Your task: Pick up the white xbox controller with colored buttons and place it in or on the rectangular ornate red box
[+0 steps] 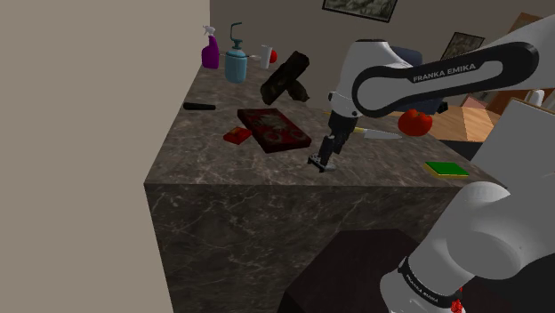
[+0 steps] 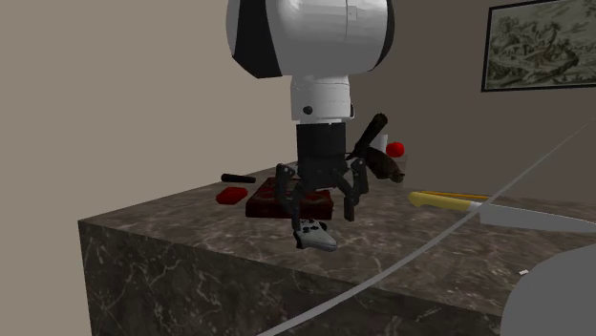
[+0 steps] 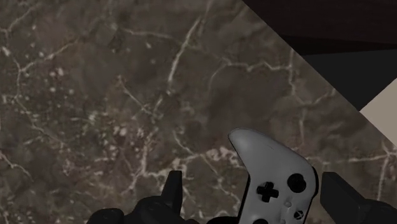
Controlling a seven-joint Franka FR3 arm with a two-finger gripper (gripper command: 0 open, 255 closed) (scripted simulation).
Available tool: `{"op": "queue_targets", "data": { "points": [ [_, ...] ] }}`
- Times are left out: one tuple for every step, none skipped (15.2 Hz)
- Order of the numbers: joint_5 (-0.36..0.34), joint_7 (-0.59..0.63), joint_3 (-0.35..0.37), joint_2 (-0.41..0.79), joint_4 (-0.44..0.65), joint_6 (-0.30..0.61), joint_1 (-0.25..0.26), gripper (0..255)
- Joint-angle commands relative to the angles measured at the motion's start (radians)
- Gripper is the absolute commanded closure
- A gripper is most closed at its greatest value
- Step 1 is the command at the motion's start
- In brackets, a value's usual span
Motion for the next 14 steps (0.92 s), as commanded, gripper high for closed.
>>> {"op": "queue_targets", "data": {
  "points": [
    [0.0,0.0,0.0,0.0,0.0,0.0,0.0,0],
    [0.0,0.0,0.0,0.0,0.0,0.0,0.0,255],
    [0.0,0.0,0.0,0.0,0.0,0.0,0.0,255],
    [0.0,0.0,0.0,0.0,0.0,0.0,0.0,255],
    [0.0,0.0,0.0,-0.001,0.0,0.0,0.0,255],
    [0.0,0.0,0.0,0.0,-0.002,0.002,0.0,255],
    [0.001,0.003,0.002,-0.002,-0.003,0.001,0.001,255],
    [0.001,0.005,0.004,-0.009,-0.007,-0.002,0.002,255],
    [0.002,0.006,0.005,-0.013,-0.008,-0.005,0.002,255],
    [0.002,0.006,0.005,-0.016,-0.011,-0.006,0.003,255],
    [0.0,0.0,0.0,0.0,0.0,0.0,0.0,255],
    [0.0,0.0,0.0,-0.006,0.01,-0.015,0.001,255],
    [0.001,-0.001,0.001,-0.012,0.019,-0.031,0.001,255],
    [0.002,-0.002,0.001,-0.017,0.029,-0.046,0.001,255]
  ]
}}
